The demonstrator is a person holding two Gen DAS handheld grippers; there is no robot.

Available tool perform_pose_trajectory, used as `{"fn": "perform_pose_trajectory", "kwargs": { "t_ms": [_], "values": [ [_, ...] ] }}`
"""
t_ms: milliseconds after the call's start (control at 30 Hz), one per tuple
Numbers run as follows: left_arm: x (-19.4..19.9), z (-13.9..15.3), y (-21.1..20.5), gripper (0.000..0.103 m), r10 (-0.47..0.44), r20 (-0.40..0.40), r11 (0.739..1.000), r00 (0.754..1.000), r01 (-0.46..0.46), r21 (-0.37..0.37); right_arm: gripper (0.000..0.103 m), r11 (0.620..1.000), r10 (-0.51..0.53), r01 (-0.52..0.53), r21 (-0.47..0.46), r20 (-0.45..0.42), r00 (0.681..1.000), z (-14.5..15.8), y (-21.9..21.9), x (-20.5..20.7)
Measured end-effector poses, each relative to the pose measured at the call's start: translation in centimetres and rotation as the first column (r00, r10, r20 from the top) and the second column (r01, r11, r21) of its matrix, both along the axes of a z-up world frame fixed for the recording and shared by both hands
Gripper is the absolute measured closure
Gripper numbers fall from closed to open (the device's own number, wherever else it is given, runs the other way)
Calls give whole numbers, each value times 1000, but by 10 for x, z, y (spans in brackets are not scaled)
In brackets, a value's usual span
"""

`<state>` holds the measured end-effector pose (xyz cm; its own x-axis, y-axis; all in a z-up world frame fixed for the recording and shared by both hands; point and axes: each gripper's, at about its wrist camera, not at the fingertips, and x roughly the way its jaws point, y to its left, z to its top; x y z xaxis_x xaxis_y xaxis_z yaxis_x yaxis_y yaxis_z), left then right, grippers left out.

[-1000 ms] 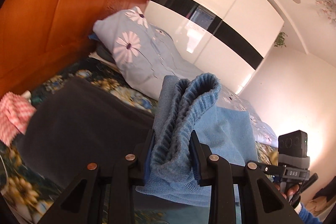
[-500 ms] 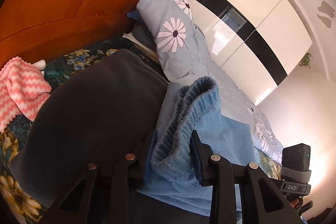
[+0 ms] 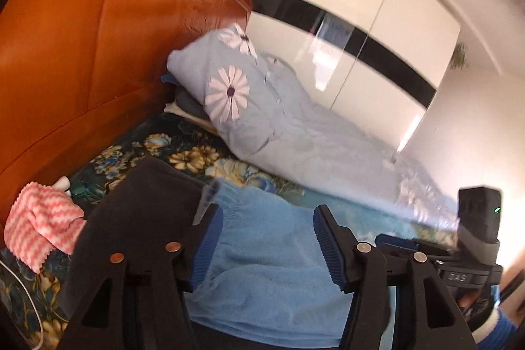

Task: Fold clothes
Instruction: 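Lower the sweatpants onto the dark stack and open the left gripper while the right gripper steadies them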

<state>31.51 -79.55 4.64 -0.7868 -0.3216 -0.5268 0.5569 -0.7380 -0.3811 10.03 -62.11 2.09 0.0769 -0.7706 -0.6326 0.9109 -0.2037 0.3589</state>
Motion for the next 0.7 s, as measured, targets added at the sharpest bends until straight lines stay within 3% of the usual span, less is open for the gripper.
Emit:
{"fn": "perform_pose_trajectory", "kwargs": {
  "t_ms": [100, 300, 467, 567, 633, 700],
  "values": [
    [-21, -21, -11, 42, 12, 57, 999, 998, -14, 39, 53, 999, 3, -3, 40, 3, 1000, -9, -6, 12],
    [-10, -39, -20, 42, 44, -14, 991, 999, -42, 131, 53, 998, -3, 2, 70, 13, 1000, -26, -6, 9],
    [-3, -27, -1, 42, 74, -12, 992, 997, -73, 99, 51, 999, 0, -1, 42, 20, 1000, -22, 4, 13],
    [9, -18, 30, 38, 89, -15, 996, 996, -89, -2, 50, 998, 55, -54, -42, 27, 998, -11, 34, 25],
    [12, -16, 51, 38, 121, 45, 990, 992, -117, -79, 44, 993, 83, -83, -78, 1, 997, -9, 55, 36],
    [16, -19, 66, 36, 172, 92, 981, 981, -162, -108, 39, 990, 103, -104, -91, -21, 995, -11, 70, 48]
  ]
}}
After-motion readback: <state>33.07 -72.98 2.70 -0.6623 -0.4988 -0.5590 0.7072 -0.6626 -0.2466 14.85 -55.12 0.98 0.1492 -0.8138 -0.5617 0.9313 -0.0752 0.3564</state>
